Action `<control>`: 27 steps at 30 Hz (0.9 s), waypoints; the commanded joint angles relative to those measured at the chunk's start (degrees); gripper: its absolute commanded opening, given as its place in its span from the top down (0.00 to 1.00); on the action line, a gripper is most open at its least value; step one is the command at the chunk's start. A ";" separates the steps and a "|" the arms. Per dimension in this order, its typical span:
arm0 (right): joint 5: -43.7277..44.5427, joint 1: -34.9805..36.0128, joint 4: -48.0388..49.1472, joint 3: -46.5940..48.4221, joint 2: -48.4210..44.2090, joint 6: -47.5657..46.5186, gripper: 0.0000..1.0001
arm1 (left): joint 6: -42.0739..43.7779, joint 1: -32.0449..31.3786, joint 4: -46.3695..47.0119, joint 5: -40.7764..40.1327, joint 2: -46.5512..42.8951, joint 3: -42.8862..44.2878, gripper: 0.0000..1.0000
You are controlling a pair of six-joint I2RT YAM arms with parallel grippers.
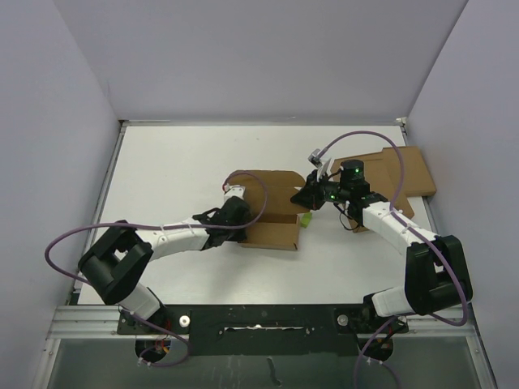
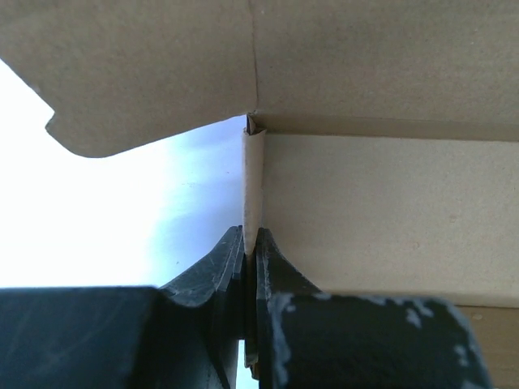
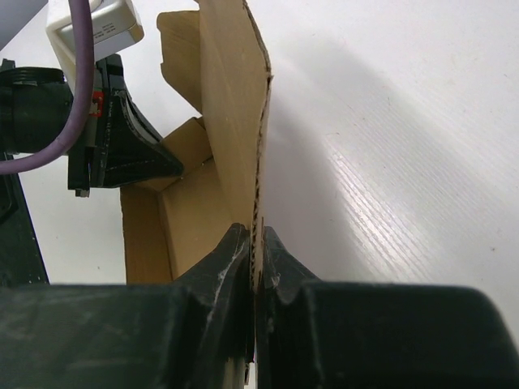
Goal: Fold the paper box
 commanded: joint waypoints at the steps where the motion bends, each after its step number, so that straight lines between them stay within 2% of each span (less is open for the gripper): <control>1: -1.04 0.46 1.17 1.36 0.12 -0.53 1.00 | 1.79 -1.22 -1.28 -5.21 -0.11 3.11 1.00; 5: -1.19 0.46 1.15 1.40 0.02 -0.44 1.00 | 1.63 -1.61 -0.65 -4.65 -2.07 3.50 0.80; 18: -1.97 0.42 1.19 1.49 0.21 -0.52 1.00 | 1.20 -1.61 0.64 -4.65 -10.98 1.23 0.60; 23: -3.39 0.21 0.62 1.94 0.35 -1.36 1.00 | 4.91 -1.31 5.31 -4.53 -18.58 -3.94 0.46; 27: -6.28 -0.23 -0.49 2.70 0.95 -2.80 1.00 | 11.05 -0.23 8.30 -3.42 -27.13 -8.44 0.26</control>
